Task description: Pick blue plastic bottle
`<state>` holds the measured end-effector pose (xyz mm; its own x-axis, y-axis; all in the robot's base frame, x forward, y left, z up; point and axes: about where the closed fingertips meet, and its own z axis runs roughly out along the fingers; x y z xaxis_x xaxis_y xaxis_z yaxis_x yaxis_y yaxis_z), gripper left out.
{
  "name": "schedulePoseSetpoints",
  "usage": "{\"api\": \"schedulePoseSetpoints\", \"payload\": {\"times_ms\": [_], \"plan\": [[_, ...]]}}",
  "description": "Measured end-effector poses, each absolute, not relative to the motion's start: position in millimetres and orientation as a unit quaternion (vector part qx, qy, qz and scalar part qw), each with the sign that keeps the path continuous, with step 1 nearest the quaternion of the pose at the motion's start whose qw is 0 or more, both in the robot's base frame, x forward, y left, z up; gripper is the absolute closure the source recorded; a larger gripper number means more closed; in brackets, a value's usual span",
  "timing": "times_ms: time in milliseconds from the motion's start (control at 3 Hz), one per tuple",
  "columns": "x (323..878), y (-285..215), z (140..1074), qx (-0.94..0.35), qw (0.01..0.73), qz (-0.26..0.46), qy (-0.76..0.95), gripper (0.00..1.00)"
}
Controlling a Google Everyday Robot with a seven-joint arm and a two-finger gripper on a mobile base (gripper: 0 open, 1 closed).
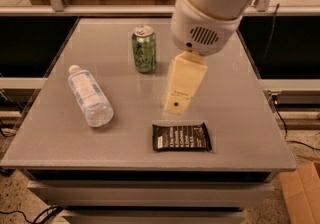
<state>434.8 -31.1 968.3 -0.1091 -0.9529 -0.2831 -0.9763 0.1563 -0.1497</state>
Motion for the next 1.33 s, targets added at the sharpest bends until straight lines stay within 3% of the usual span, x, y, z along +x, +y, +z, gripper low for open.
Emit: {"api": "schedulePoseSetpoints", "payload": {"times_ms": [667, 1333], "plan": [[444, 43, 936, -0.637, 0.102, 0.013, 0.764, 0.00], [460, 100, 909, -0.559, 0.090, -0.005, 0.824, 0.00]]}}
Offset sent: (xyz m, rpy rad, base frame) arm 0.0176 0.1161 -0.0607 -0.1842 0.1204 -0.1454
